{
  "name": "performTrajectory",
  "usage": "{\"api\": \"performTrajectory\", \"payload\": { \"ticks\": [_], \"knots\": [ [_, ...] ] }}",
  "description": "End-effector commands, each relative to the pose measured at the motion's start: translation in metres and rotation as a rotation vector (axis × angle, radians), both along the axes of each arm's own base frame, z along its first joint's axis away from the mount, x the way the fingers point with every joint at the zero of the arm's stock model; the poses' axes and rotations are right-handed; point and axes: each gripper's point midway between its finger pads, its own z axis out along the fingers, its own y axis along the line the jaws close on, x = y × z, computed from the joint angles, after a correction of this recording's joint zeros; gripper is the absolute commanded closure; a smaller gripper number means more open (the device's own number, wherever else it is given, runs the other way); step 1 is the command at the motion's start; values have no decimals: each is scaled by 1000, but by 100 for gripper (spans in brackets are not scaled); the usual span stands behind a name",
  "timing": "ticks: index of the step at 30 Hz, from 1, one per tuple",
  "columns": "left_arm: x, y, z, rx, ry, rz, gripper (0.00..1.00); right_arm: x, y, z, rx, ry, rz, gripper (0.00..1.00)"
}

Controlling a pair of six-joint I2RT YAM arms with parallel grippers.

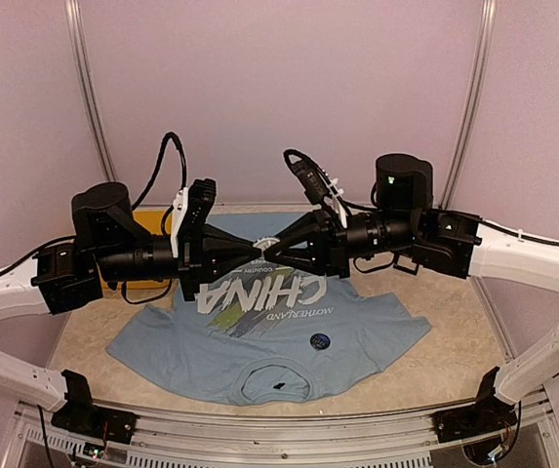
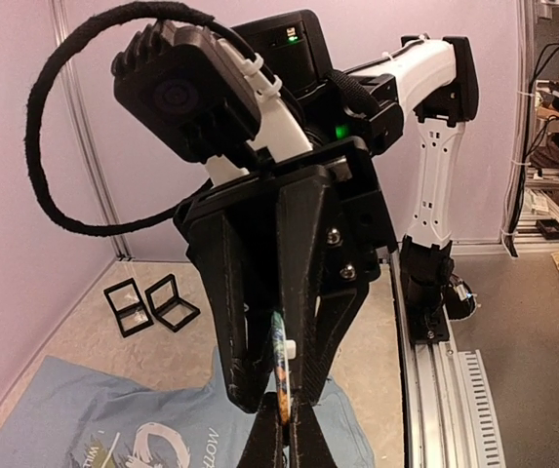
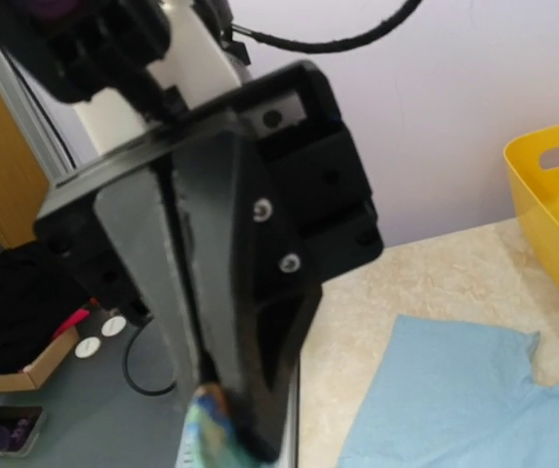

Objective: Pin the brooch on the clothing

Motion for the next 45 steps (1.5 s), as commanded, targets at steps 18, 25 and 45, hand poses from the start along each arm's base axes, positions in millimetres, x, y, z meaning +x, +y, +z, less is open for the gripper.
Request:
{"api": "performTrajectory", "payload": {
  "ticks": [18,25,45],
  "knots": [
    [-2,7,1,-1,-7,52,100,-8,-20,32,166,-310,-87,69],
    [-5,5,1,-1,0,34,100,-12,-7,24,150,-281,-44,78],
    [96,42,-32,1,199,520,18,88,-52,-63,-72,-49,-437,100]
  ]
}}
